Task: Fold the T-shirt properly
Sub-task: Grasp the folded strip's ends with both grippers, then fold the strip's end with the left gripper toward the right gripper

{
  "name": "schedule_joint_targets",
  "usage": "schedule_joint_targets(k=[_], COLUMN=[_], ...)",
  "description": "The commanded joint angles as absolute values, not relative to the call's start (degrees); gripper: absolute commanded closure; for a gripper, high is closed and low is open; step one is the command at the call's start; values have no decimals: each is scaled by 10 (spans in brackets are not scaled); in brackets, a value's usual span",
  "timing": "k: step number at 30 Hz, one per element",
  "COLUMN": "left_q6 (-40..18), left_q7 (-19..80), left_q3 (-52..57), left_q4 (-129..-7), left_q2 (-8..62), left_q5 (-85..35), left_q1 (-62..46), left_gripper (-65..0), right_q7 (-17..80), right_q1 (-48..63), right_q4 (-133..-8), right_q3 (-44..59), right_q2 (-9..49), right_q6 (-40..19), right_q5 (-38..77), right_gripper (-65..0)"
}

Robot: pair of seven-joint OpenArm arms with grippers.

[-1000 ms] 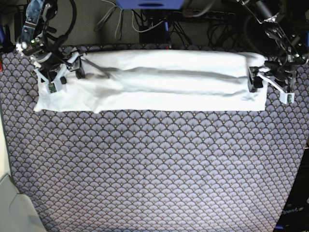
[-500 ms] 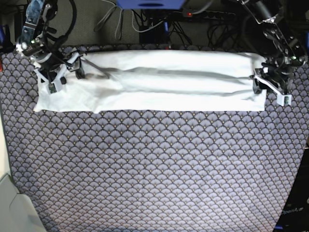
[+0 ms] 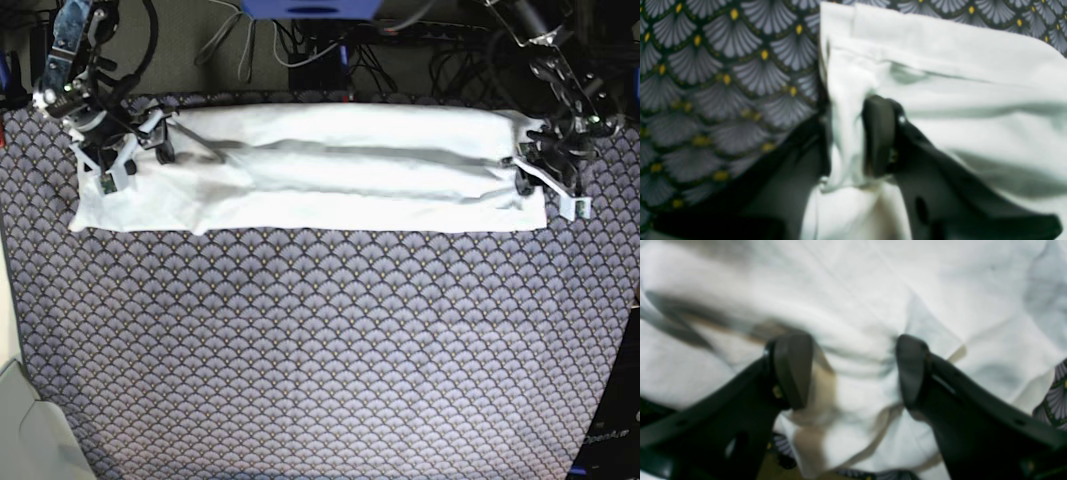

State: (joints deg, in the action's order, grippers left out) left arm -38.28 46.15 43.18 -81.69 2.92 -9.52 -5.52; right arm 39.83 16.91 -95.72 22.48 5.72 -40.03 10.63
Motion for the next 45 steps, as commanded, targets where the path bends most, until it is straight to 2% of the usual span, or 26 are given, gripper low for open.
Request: schedule_joint_targets(k=[1,3,6,11,21,28,32,40,45], left_q6=[-400,-400,-400,-400,-400,-400,-400,-324,-209], left_q7=[504,503,503,503,504,504,503,503,503], left_q3=[420,420,419,364,337,336,296,153,32], left_q4=[-832,-879,-945,-1011,-1097,-1114,-1129,-1147,-1146], left_q2=[10,0,-23,-26,-79,-90,-90,-90,-90], left_q5=[-87,-86,-81,-62,107,206,224,224,223], left_q1=[-64,-65,-62,-66,-67,-67,-88,-145,-174], left_gripper=[-125,-93,0,-3,-3,-3,-3,-2,-2], right_q7=[399,399,399,399,399,399,398,398,398], right_q1=[167,167,167,167,167,167,167,167,167], right_q4=[-961,-961,-961,-961,-964,-964,-965,-965,-965], right_q3=[218,208,197,196,196,196,196,196,196], right_q2=[61,64,67,67,68,69,69,69,78], right_q6=[-400,-400,-400,-400,-400,-400,-400,-400,-400], right_q5=[104,104,104,104,104,104,104,104,104], right_gripper=[-408,-408,-407,-407,-407,-407,-407,-407,-407])
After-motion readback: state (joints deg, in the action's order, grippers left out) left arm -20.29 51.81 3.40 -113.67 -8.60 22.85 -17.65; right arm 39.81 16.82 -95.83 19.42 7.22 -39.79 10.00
